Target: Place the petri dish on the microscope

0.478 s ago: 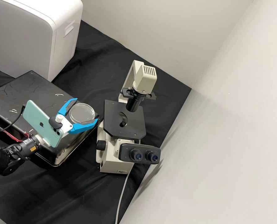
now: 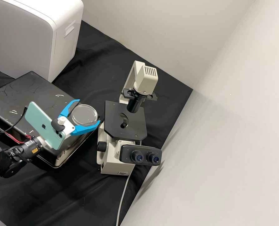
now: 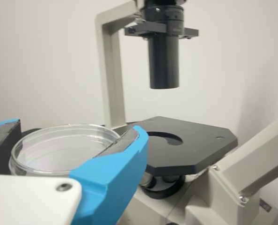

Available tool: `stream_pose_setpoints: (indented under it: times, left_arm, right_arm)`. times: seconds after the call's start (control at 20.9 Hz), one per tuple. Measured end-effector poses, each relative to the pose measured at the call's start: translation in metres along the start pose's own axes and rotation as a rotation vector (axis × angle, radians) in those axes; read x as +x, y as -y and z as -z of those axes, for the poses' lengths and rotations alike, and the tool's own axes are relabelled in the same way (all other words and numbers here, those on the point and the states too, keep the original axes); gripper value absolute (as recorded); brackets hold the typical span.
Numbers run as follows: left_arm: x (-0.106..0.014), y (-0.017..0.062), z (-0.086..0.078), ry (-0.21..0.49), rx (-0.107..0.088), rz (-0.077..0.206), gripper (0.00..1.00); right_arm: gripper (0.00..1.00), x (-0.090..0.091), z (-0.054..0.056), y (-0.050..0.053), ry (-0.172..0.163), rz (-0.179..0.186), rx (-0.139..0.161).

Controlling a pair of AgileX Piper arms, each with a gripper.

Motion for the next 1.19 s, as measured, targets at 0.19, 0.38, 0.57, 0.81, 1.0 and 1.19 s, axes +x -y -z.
stream_pose_setpoints:
  times: [0.19,0.38,0.57,0.81,1.0,1.19]
  left_arm:
    - [0.000,0.0000,0.000,0.000,0.000,0.000,1.00]
    - [0.000,0.0000,-0.001,0.003,0.000,0.000,1.00]
    - [0.000,0.0000,-0.001,0.003,0.000,0.000,1.00]
    - [0.000,0.0000,-0.001,0.003,0.000,0.000,1.00]
    - [0.000,0.0000,-0.001,0.003,0.000,0.000,1.00]
    - [0.000,0.0006,-0.001,0.003,0.001,0.003,1.00]
  right_arm:
    - [0.00,0.018,-0.007,-0.003,0.017,-0.017,-0.003]
    - [0.00,0.032,-0.011,-0.005,0.022,-0.026,-0.005]
    - [0.00,0.044,-0.015,-0.008,0.023,-0.041,-0.006]
    - [0.00,0.059,-0.019,-0.007,0.026,-0.046,-0.004]
    - [0.00,0.070,-0.026,-0.006,0.062,-0.046,0.005]
    - [0.00,0.083,-0.033,0.000,0.097,-0.035,0.007]
